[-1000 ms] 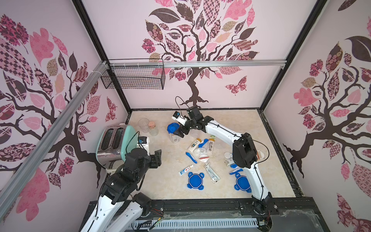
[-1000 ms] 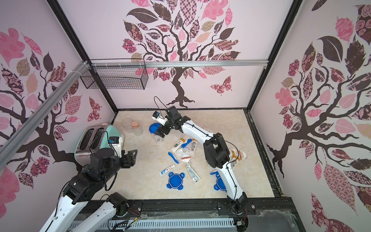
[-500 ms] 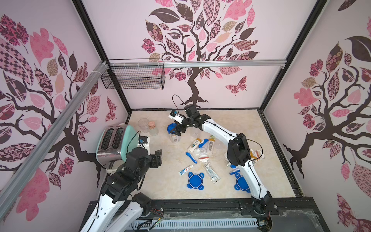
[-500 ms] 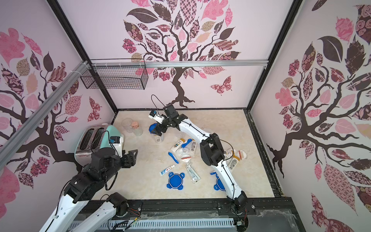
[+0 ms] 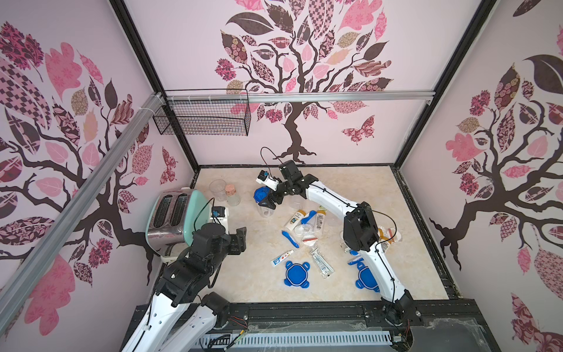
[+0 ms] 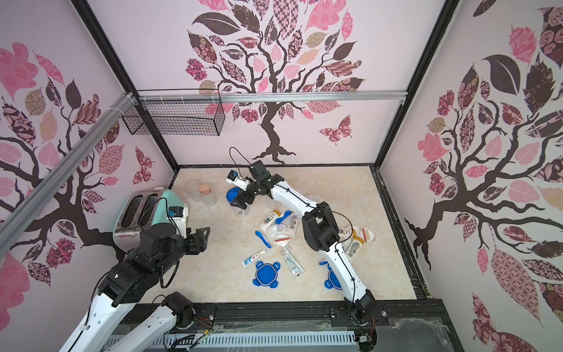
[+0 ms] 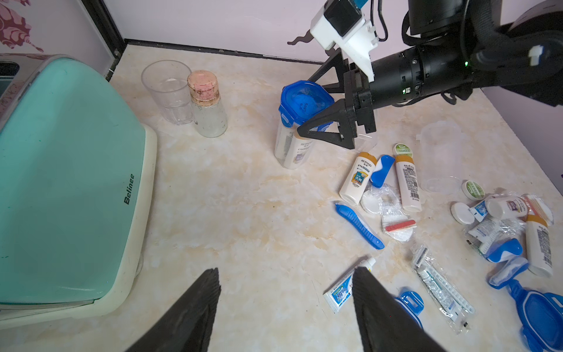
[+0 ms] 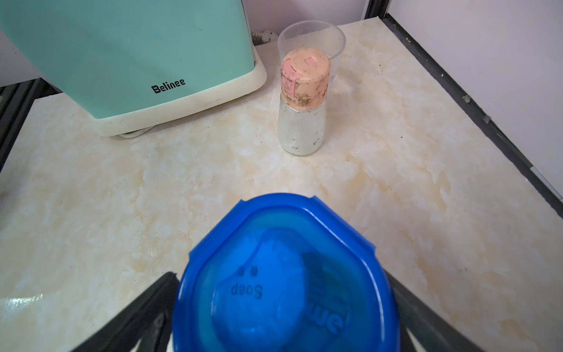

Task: Take out toiletry kits
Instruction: Move the container to the center of the board.

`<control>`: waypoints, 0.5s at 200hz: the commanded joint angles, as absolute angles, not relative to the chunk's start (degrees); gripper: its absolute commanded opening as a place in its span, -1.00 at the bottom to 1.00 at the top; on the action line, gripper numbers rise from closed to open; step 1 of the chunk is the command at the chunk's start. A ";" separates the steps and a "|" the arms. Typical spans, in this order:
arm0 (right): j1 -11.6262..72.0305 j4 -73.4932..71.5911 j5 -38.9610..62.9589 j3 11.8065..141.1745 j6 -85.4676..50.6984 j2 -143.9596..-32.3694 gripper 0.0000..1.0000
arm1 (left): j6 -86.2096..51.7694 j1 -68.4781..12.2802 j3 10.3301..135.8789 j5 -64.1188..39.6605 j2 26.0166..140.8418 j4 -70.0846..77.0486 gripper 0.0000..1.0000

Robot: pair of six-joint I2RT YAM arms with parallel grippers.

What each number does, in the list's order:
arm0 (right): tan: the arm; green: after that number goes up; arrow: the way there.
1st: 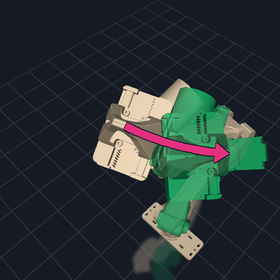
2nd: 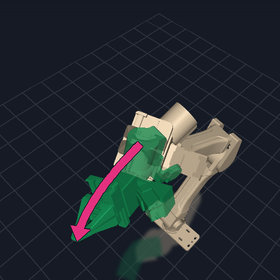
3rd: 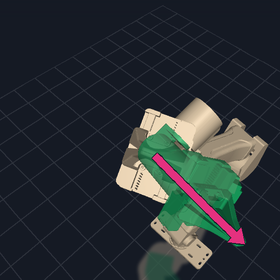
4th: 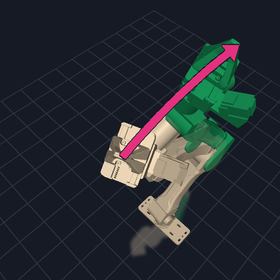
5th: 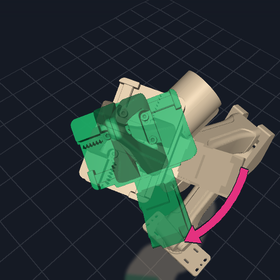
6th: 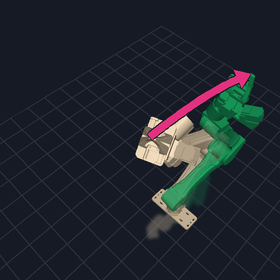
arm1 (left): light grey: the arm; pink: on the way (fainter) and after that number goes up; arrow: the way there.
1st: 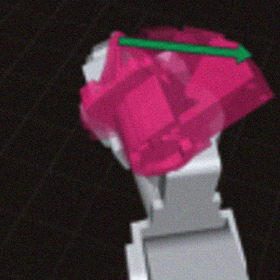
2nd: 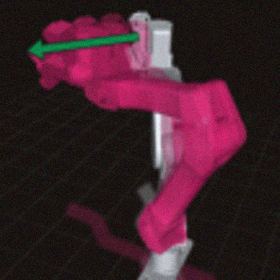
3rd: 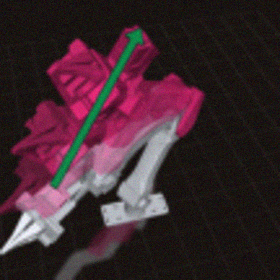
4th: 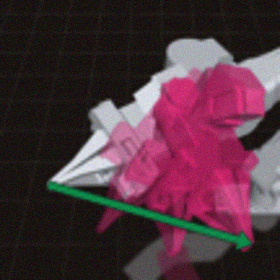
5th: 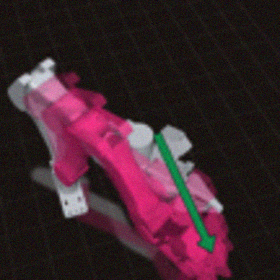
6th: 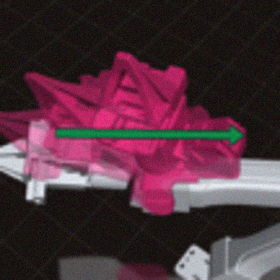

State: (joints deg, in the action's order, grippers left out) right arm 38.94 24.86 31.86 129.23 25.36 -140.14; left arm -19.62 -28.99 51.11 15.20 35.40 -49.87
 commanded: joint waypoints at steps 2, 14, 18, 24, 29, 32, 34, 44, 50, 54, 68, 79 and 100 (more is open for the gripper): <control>40.07 24.21 31.11 131.86 25.64 -140.96 0.99 | -19.07 -28.74 51.15 14.94 35.42 -49.65 0.46; 40.58 23.44 29.99 131.82 25.58 -142.95 0.99 | -19.07 -28.77 51.15 14.90 35.50 -49.64 0.45; 40.68 23.45 29.85 131.94 25.54 -143.10 0.99 | -19.14 -28.74 51.15 14.93 35.46 -49.65 0.45; 40.75 23.31 29.58 132.01 25.66 -143.11 0.99 | -19.08 -28.74 51.16 14.94 35.46 -49.67 0.45; 40.79 23.21 29.45 132.11 25.54 -143.25 0.99 | -19.07 -28.76 51.22 14.90 35.50 -49.68 0.45; 40.86 23.23 29.40 132.18 25.55 -143.28 0.99 | -19.07 -28.74 51.16 14.94 35.46 -49.66 0.45; 40.93 23.25 29.43 132.23 25.57 -143.27 0.99 | -19.07 -28.74 51.15 14.94 35.50 -49.61 0.45; 40.94 23.03 29.32 132.16 25.42 -143.26 0.99 | -18.99 -28.74 51.16 14.85 35.64 -49.63 0.45; 40.90 22.84 29.22 132.15 25.11 -143.17 0.99 | -18.97 -28.74 51.15 14.85 35.68 -49.61 0.45; 40.88 22.77 29.26 132.20 24.98 -143.15 0.98 | -18.98 -28.74 51.15 14.85 35.68 -49.58 0.45; 41.00 22.76 29.29 132.10 24.42 -142.90 0.92 | -18.98 -28.74 51.17 14.69 35.72 -49.65 0.45; 41.12 22.76 29.57 131.90 24.00 -142.40 0.85 | -18.98 -28.74 51.19 14.68 35.77 -49.53 0.45; 41.48 20.88 29.59 128.99 22.69 -139.30 0.74 | -19.03 -28.79 51.13 14.76 35.77 -49.57 0.45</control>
State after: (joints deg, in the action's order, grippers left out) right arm 40.75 22.46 29.15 130.23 24.40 -143.17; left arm -19.46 -28.99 51.11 14.98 35.79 -49.84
